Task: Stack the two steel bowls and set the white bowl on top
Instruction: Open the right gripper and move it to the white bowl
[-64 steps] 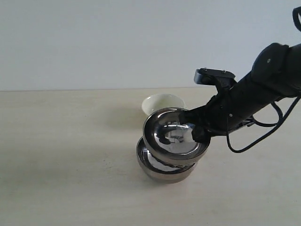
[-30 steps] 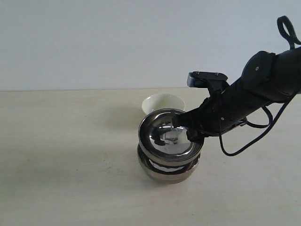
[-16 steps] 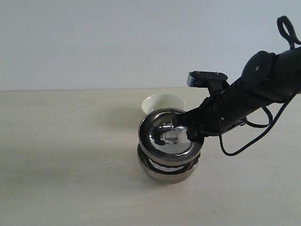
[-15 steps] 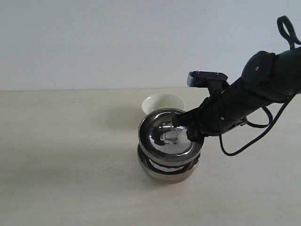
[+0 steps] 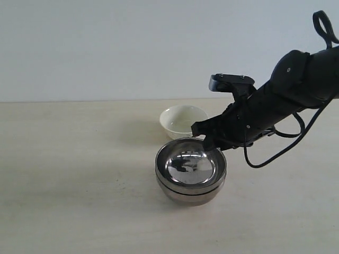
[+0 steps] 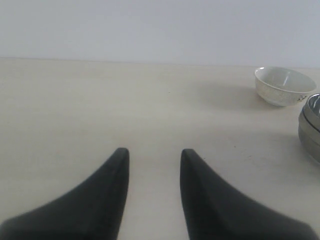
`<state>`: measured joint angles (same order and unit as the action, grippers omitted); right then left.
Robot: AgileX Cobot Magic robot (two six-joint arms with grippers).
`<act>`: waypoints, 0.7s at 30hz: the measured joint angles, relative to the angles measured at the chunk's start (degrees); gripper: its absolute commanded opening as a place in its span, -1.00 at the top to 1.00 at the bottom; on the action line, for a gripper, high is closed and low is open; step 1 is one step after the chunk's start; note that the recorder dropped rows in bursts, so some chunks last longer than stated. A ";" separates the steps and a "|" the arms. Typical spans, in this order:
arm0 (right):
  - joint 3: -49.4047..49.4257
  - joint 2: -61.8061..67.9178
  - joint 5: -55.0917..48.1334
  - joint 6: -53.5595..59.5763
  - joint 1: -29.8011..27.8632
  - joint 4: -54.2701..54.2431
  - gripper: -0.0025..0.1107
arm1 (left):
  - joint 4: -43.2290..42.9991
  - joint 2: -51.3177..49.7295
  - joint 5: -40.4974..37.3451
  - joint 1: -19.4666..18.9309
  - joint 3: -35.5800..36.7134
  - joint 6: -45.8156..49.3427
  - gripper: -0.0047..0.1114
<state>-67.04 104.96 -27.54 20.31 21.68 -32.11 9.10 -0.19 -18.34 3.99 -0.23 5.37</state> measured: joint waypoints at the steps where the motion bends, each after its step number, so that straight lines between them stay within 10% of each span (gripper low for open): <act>1: -0.76 0.00 -0.79 0.00 0.00 0.00 0.32 | 0.00 0.00 0.00 0.00 0.00 0.00 0.36; 21: -11.20 9.38 12.26 -2.30 0.04 0.00 0.31 | 0.00 0.00 0.00 0.00 0.00 0.00 0.36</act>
<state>-78.24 114.34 -15.28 18.01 21.72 -32.11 9.10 -0.19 -18.34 3.99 -0.23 5.37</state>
